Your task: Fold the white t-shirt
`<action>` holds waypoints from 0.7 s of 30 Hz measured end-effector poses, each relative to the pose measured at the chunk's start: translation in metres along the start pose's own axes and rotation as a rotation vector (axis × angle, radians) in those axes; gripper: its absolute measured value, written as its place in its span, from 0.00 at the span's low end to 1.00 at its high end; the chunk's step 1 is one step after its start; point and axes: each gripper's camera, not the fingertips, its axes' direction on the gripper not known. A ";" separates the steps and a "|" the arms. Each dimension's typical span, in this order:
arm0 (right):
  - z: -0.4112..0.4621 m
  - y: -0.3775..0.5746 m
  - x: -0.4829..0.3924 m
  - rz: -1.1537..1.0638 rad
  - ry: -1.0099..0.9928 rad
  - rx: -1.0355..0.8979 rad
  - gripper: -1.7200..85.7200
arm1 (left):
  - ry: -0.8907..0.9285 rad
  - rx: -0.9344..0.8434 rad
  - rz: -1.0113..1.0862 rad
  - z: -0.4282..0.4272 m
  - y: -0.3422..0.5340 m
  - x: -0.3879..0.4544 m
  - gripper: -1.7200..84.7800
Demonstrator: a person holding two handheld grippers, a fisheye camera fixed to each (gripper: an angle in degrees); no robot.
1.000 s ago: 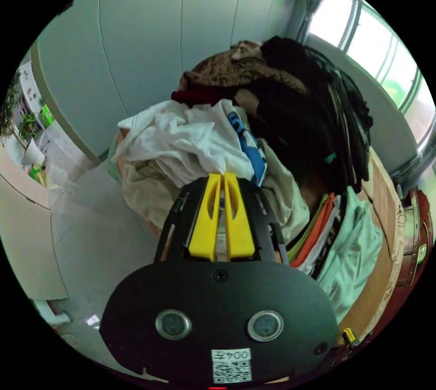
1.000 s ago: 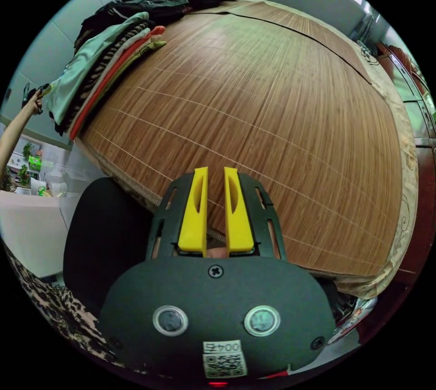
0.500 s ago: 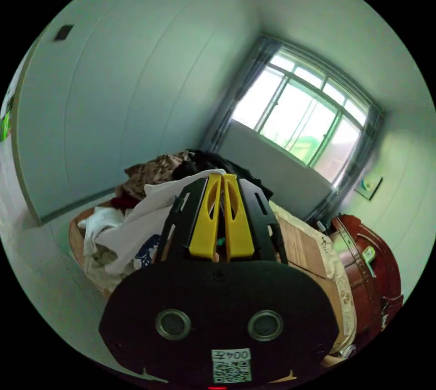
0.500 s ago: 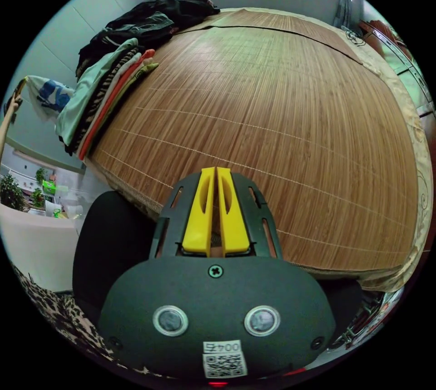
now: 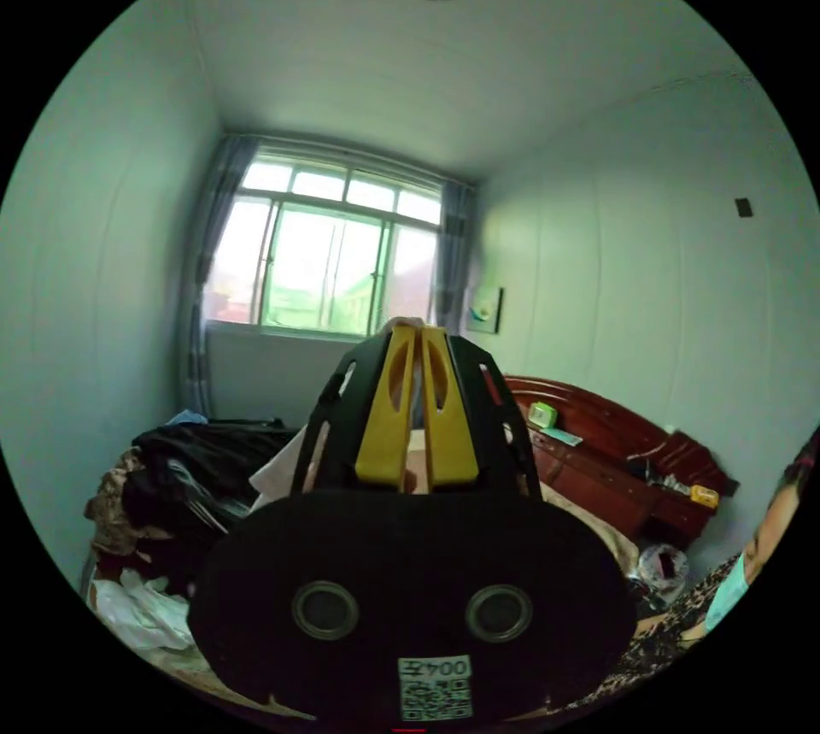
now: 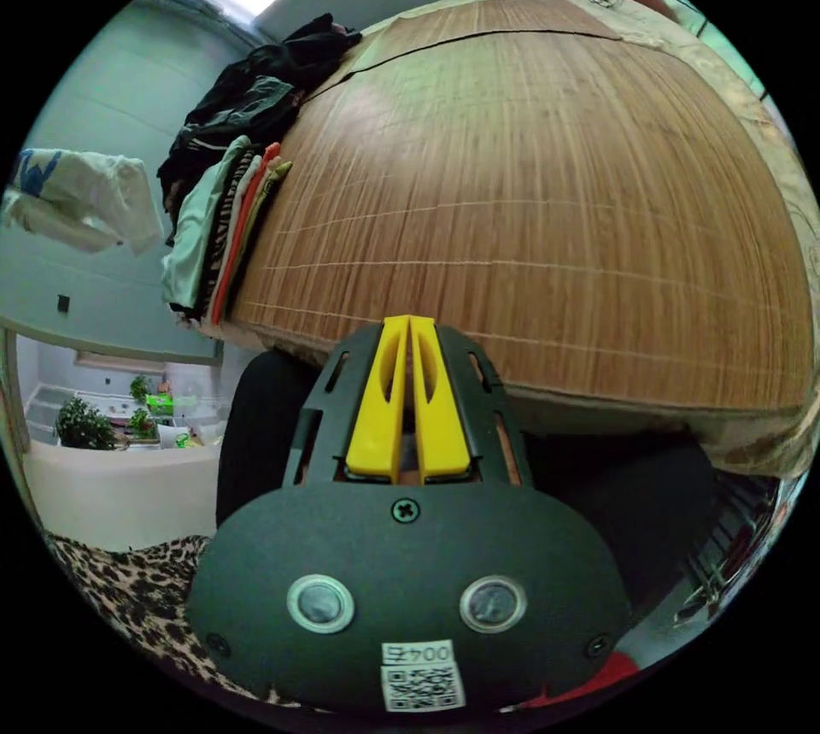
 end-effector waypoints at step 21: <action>-0.165 0.174 0.073 0.049 0.087 0.227 0.01 | 0.159 -0.692 -0.311 0.196 0.657 0.145 0.22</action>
